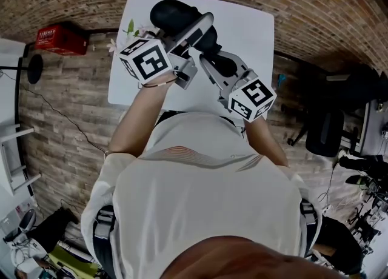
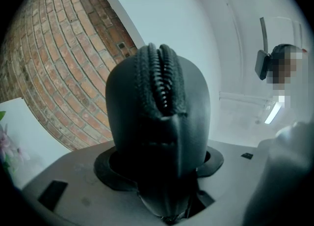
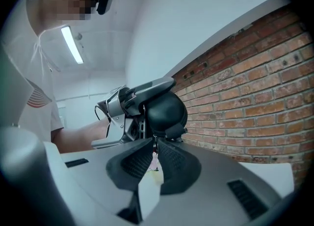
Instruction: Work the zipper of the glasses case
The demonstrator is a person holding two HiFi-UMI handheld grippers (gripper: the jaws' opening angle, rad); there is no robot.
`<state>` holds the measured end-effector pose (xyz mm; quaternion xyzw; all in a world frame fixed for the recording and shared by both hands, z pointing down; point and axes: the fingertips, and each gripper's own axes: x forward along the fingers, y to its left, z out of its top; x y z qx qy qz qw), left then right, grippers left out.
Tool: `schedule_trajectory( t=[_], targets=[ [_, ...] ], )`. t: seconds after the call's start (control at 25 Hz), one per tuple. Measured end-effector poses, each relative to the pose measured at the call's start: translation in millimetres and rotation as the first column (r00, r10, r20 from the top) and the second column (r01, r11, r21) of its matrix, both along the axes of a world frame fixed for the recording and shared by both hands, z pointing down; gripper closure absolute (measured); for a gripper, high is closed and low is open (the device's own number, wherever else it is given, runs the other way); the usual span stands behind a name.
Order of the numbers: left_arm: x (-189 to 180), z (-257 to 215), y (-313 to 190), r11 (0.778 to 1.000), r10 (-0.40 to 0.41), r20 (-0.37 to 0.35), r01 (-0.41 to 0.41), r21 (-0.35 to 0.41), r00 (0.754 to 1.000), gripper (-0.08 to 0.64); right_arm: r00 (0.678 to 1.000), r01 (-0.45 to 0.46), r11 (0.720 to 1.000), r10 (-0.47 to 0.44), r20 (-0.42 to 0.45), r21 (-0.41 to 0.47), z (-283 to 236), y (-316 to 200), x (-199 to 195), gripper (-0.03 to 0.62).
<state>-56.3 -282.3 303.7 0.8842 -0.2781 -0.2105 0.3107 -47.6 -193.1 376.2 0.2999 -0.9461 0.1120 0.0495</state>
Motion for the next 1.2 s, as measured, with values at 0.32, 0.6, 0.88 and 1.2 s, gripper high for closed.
schedule_trajectory(
  t=[0.32,0.6,0.88,1.2],
  targets=[
    [0,2,0,1.000,-0.006,0.001,0.006,-0.002,1.000,0.281,0.999,-0.029,0.999,0.030,-0.036,0.019,1,-1,0,0.537],
    [-3,7,-2,0.999,-0.049,0.037,0.049,0.000,0.998,0.285,0.990,-0.056,0.997,0.062,-0.123,0.051,9,-6,4,0.538],
    [-4,12,-3,0.998,-0.054,0.046,0.054,-0.013,0.998,0.287,0.980,-0.100,0.993,0.108,-0.167,0.056,13,-15,18,0.538],
    [-2,18,6,0.999,0.029,0.059,-0.028,-0.019,0.998,0.287,0.971,-0.116,0.988,0.134,-0.196,0.104,12,-20,28,0.536]
  ],
)
